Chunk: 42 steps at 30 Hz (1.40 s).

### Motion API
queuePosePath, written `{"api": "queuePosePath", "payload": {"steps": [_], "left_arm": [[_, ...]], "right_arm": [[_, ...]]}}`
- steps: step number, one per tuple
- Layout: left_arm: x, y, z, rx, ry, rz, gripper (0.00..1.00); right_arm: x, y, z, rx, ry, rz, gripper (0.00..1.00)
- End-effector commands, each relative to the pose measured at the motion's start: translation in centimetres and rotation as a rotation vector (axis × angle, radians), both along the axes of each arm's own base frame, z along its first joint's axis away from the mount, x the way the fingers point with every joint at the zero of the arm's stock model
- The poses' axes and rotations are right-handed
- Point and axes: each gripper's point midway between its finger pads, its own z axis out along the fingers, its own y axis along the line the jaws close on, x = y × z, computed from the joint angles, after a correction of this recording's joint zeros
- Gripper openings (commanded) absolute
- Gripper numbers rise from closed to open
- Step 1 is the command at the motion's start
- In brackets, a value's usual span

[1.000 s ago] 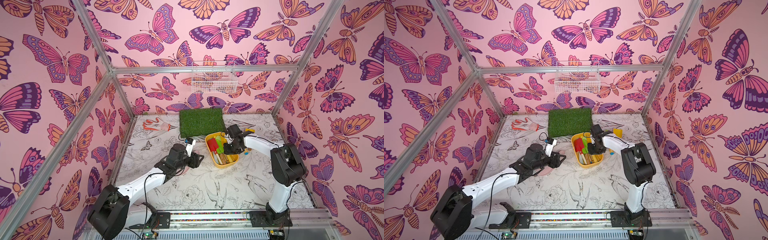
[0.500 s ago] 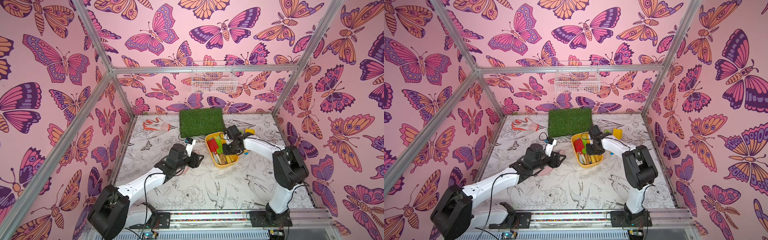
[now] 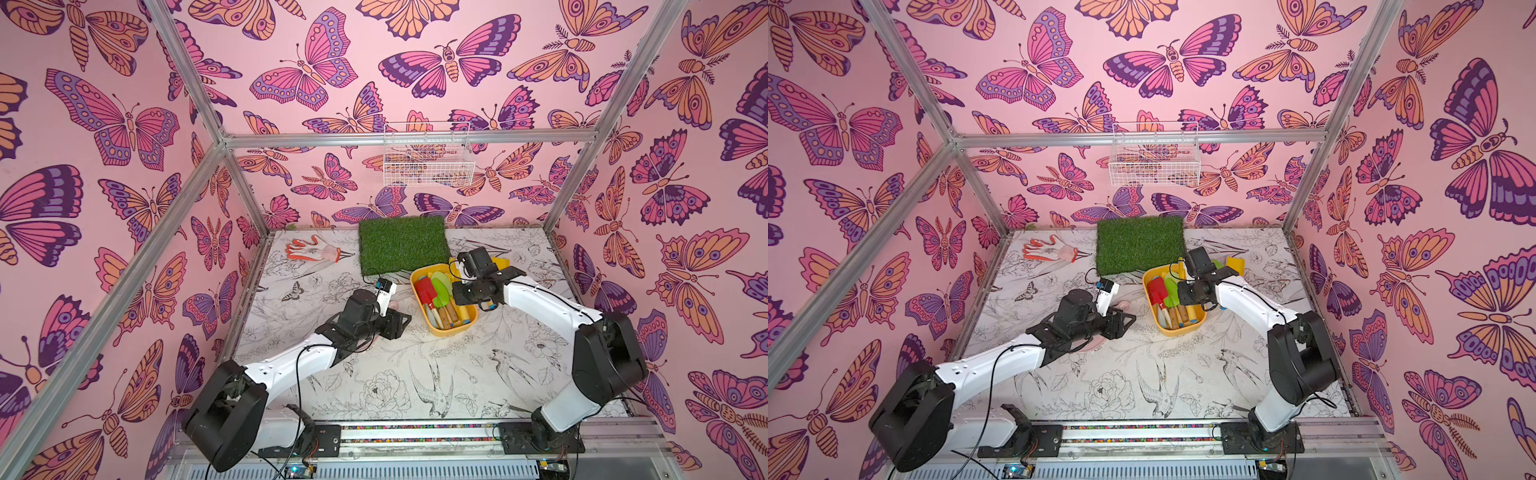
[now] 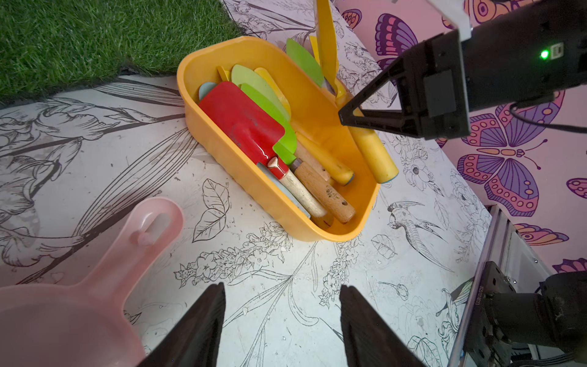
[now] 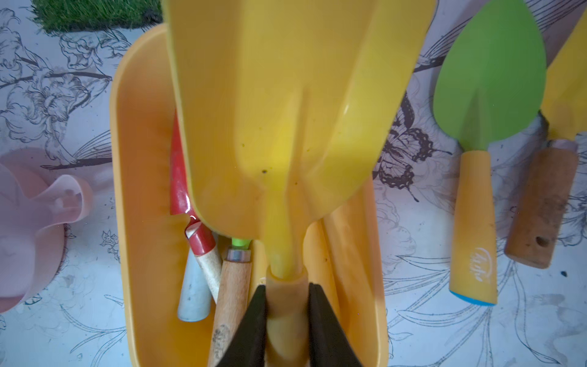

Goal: Take the shovel out of the storage box
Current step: Pick up the shovel from the storage box, then place the shovel at the center of the board.

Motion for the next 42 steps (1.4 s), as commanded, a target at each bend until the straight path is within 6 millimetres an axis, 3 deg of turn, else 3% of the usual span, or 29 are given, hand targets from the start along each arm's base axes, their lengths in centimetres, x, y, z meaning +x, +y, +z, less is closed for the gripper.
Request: {"api": "queuePosePath", "payload": {"steps": [1, 12, 22, 30, 42], "left_arm": [[-0.1, -0.5, 0.1, 0.018, -0.027, -0.019, 0.63], [-0.2, -0.9, -0.1, 0.017, -0.019, -0.031, 0.63], [-0.4, -0.8, -0.1, 0.017, -0.018, -0.032, 0.63], [-0.4, -0.9, -0.1, 0.018, -0.018, -0.033, 0.64], [-0.4, -0.9, -0.2, 0.019, -0.015, -0.034, 0.63]], "right_arm": [[0.3, -2.2, 1.4, -0.017, -0.009, -0.076, 0.15], [1.9, -13.5, 0.5, -0.122, 0.056, -0.374, 0.14], [4.1, -20.1, -1.0, -0.273, 0.115, -0.495, 0.14], [6.5, -21.7, -3.5, -0.277, 0.202, -0.491, 0.14], [9.2, -21.7, -7.5, -0.280, 0.294, -0.451, 0.15]]}}
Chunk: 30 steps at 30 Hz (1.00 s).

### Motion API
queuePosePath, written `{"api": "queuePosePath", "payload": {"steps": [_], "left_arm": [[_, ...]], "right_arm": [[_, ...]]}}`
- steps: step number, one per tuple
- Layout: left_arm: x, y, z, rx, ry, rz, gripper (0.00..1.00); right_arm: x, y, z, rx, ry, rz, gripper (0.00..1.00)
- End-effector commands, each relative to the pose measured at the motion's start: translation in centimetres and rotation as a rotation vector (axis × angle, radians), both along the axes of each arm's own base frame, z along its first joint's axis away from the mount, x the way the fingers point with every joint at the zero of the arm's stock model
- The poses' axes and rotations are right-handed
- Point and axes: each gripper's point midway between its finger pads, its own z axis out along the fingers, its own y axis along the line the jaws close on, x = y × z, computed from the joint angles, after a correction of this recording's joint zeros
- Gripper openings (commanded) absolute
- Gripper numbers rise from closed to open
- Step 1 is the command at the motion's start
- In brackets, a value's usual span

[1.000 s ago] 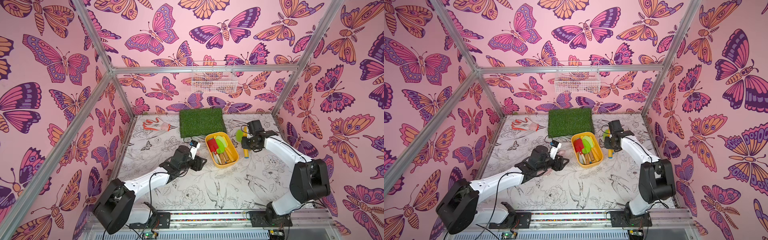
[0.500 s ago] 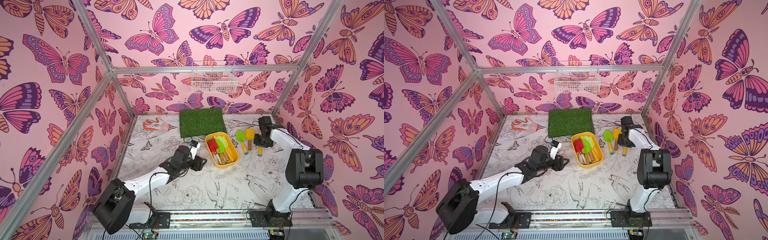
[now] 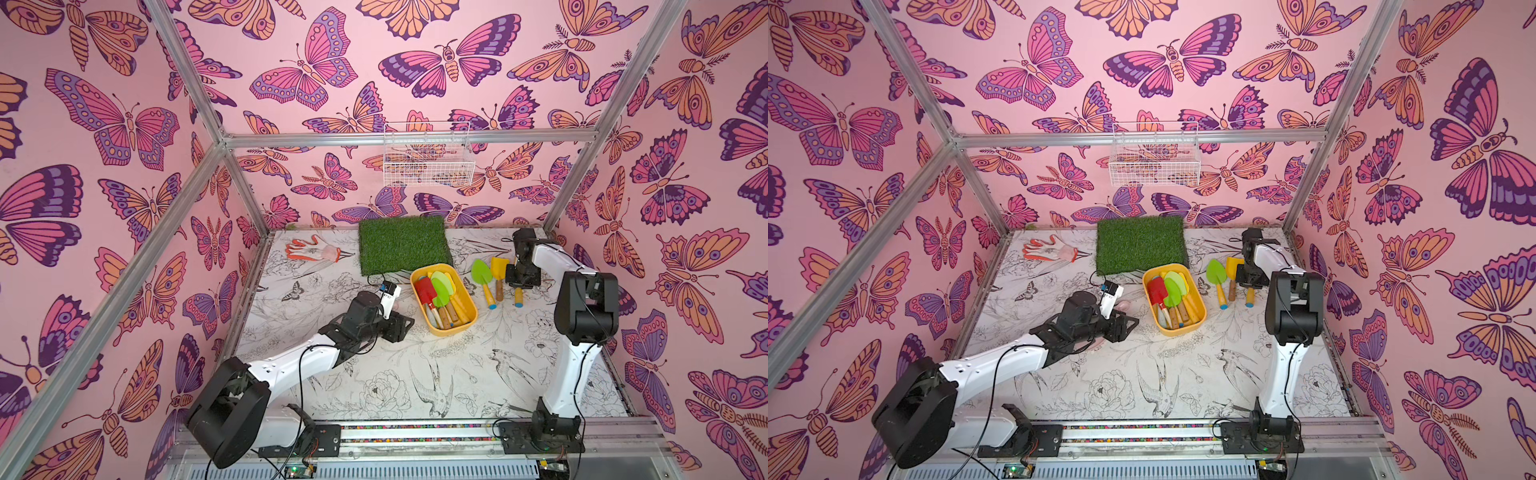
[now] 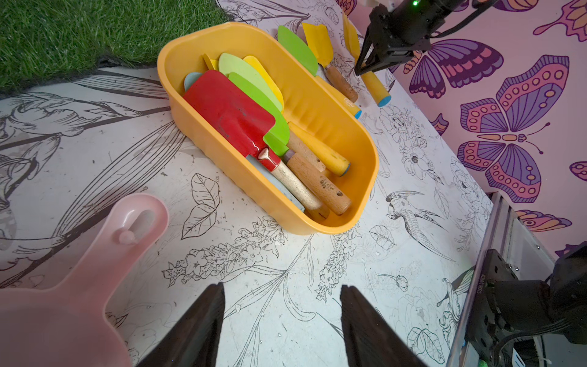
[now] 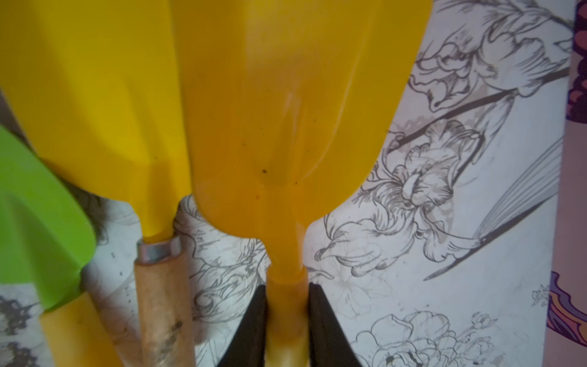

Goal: Take the shovel out of the storage box
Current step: Place the shovel at the center of the board.

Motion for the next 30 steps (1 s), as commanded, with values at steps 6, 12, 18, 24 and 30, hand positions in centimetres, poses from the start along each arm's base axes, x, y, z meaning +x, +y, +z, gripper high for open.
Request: {"api": "queuePosePath", "payload": {"steps": [6, 12, 18, 24, 30], "left_arm": [[0.2, -0.3, 0.0, 0.008, -0.008, -0.008, 0.64], [0.2, -0.2, 0.0, 0.007, -0.011, -0.007, 0.64], [0.2, -0.3, -0.1, 0.012, -0.008, -0.008, 0.64], [0.2, -0.3, -0.1, 0.011, -0.009, -0.008, 0.64], [0.2, -0.3, 0.1, 0.005, -0.012, -0.009, 0.64]], "right_arm": [[0.5, 0.1, -1.0, 0.022, 0.041, 0.004, 0.21], [0.8, 0.0, -1.6, 0.019, 0.055, 0.002, 0.28], [1.0, -0.3, -0.4, 0.004, 0.013, -0.017, 0.44], [0.1, -0.3, 2.6, 0.015, -0.100, -0.056, 0.50], [-2.3, 1.2, 5.2, 0.113, -0.209, -0.083, 0.47]]}}
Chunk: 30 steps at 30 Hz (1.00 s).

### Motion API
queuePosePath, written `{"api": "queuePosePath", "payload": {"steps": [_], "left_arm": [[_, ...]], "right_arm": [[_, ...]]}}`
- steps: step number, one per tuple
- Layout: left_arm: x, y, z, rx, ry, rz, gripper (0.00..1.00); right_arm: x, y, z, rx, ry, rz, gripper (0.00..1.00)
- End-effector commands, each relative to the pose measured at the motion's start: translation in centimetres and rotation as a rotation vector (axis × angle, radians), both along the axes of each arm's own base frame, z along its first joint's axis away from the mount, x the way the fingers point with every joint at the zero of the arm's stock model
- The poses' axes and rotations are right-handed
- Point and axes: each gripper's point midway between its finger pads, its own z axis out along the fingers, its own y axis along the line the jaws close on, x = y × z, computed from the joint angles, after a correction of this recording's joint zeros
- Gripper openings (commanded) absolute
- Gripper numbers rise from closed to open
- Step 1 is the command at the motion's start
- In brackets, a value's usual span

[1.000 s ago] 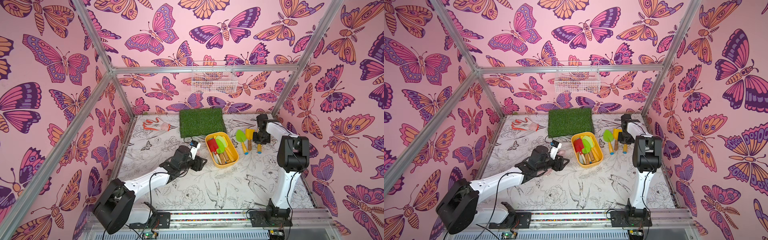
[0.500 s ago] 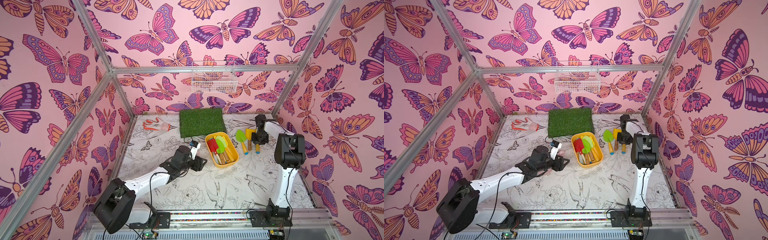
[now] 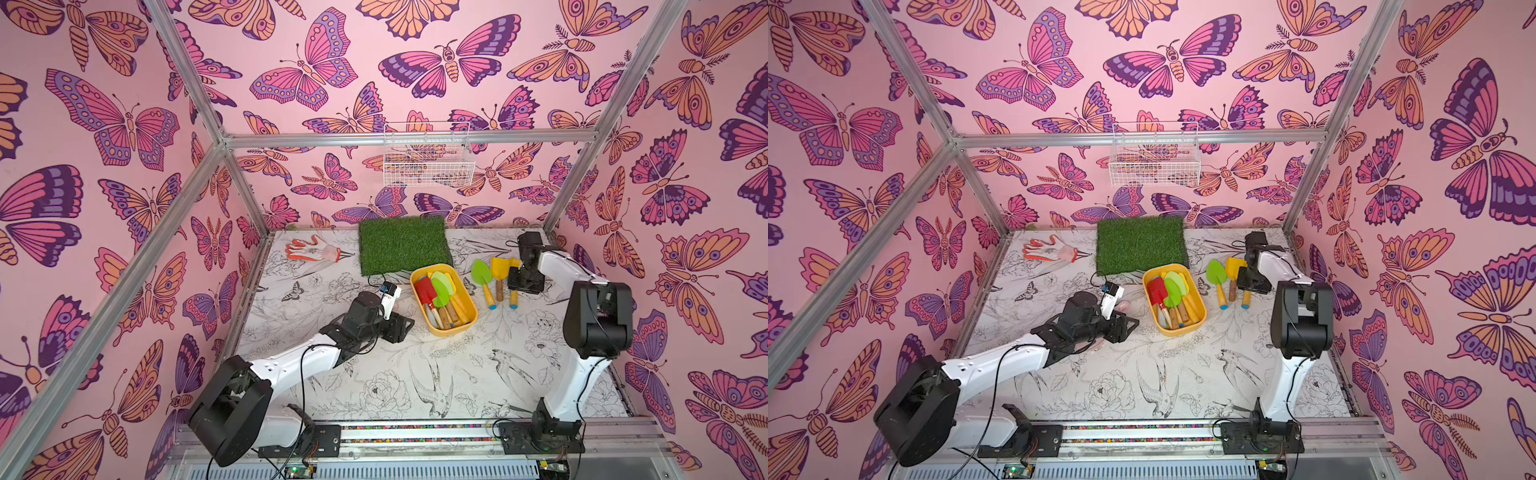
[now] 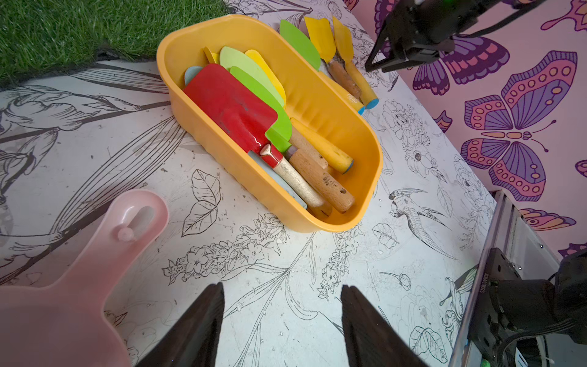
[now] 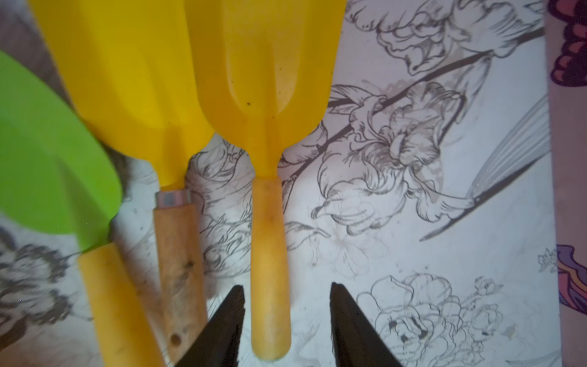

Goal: Take the shovel out of the storage box
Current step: Place the shovel at the center of the board, then pick up the shovel from the storage box.

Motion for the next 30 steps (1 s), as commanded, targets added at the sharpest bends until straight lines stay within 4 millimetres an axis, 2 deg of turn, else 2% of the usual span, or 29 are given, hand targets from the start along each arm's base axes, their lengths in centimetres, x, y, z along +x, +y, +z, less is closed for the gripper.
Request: {"api": "queuePosePath", "payload": {"steps": [1, 6, 9, 10, 11, 16, 21, 22, 30], "left_arm": [[0.2, -0.3, 0.5, -0.001, -0.021, -0.009, 0.64], [0.2, -0.1, 0.6, 0.003, -0.031, -0.003, 0.64], [0.2, -0.1, 0.7, 0.003, -0.033, -0.004, 0.65], [0.2, -0.2, 0.7, 0.002, -0.033, -0.004, 0.65], [0.1, -0.2, 0.6, 0.004, -0.029, -0.005, 0.65], [0.2, -0.3, 0.7, 0.000, -0.028, -0.007, 0.65], [0.2, -0.3, 0.7, 0.001, -0.028, -0.007, 0.65], [0.1, -0.3, 0.7, -0.002, -0.028, -0.008, 0.65], [0.1, -0.6, 0.6, -0.004, -0.017, -0.017, 0.65]], "right_arm": [[-0.2, 1.3, 2.1, 0.088, -0.097, -0.027, 0.47], [-2.6, 5.8, 3.7, 0.185, -0.147, 0.061, 0.47], [-4.2, 9.3, 4.8, 0.156, -0.167, 0.176, 0.49], [-4.8, 10.6, 4.5, 0.142, -0.155, 0.221, 0.49], [-5.2, 11.6, 5.7, 0.137, -0.184, 0.259, 0.49], [-7.3, 17.4, 6.3, 0.170, -0.184, 0.438, 0.49], [-8.2, 20.5, 6.6, 0.271, -0.133, 0.495, 0.49], [-8.4, 21.1, 5.6, 0.273, -0.096, 0.508, 0.49], [-9.2, 25.2, 3.9, 0.327, -0.016, 0.608, 0.49]]}}
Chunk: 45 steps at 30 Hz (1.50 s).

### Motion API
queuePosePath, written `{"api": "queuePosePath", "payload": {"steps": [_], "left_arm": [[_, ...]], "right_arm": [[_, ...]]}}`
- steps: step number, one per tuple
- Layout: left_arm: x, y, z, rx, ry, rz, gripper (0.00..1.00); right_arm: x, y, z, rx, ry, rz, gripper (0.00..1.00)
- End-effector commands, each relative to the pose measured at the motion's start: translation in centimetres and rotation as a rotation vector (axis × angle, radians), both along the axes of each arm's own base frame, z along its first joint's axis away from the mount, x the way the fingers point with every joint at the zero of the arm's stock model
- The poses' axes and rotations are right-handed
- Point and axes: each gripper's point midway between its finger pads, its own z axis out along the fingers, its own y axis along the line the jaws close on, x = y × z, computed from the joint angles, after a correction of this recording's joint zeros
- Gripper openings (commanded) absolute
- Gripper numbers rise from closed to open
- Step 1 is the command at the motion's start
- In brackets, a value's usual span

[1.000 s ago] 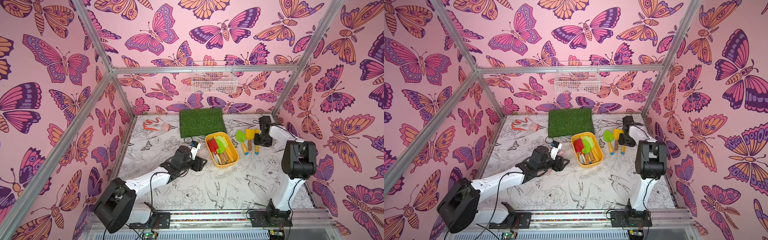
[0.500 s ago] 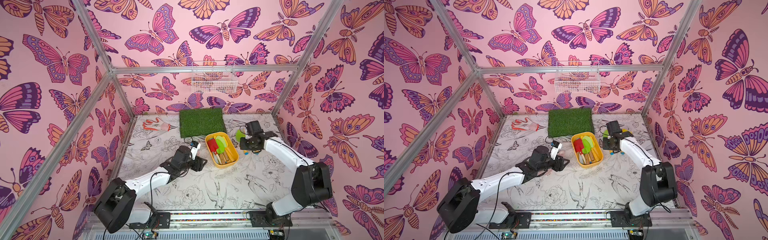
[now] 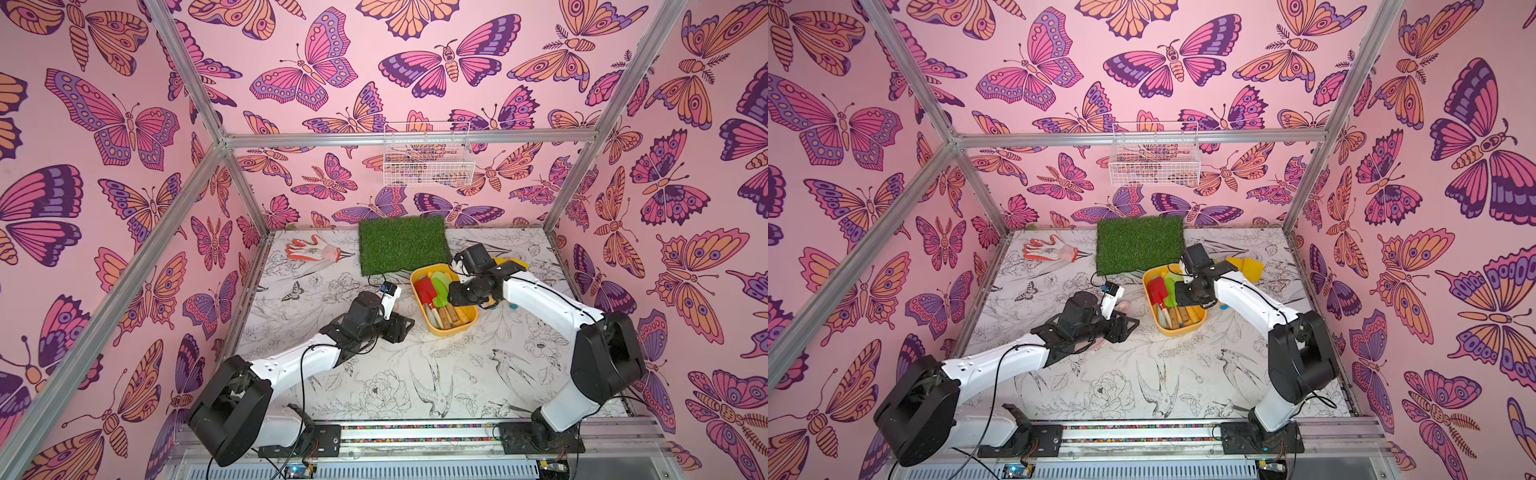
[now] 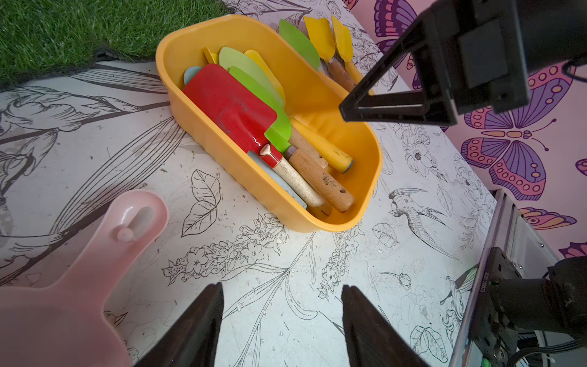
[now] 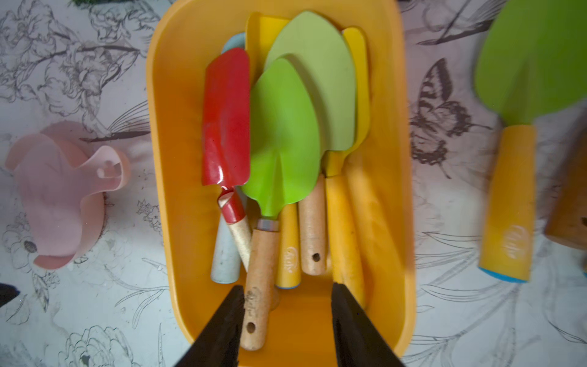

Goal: Take the shovel out of the storage box
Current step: Pick up the shovel from the storage box.

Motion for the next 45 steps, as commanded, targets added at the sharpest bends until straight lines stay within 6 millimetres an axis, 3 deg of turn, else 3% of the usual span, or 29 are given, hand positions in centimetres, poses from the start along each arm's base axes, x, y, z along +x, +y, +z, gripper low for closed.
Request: {"api": "queuePosePath", "payload": {"steps": [1, 8, 12, 20, 36, 40, 45], "left_arm": [[0.1, -0.5, 0.5, -0.005, -0.014, -0.013, 0.65], [0.1, -0.5, 0.7, -0.007, -0.020, -0.013, 0.65], [0.1, -0.6, 0.7, -0.008, -0.020, -0.016, 0.65], [0.0, -0.4, 0.9, -0.008, -0.027, -0.012, 0.65], [0.0, -0.4, 1.0, -0.009, -0.029, -0.012, 0.65], [0.0, -0.4, 1.0, -0.010, -0.030, -0.011, 0.65], [0.0, -0.4, 1.1, -0.010, -0.031, -0.012, 0.65]], "right_arm": [[-0.5, 2.2, -0.6, 0.055, 0.056, 0.056, 0.49], [0.8, 4.9, -1.6, 0.147, 0.082, 0.086, 0.39], [1.5, 5.8, -1.9, 0.173, 0.088, 0.094, 0.39], [2.2, 5.8, -3.9, 0.168, 0.093, 0.043, 0.44], [1.3, 6.9, -7.3, 0.236, 0.109, 0.106, 0.42], [1.4, 6.7, -7.6, 0.220, 0.104, 0.101, 0.36], [1.9, 6.4, -6.5, 0.209, 0.063, 0.096, 0.24]]}}
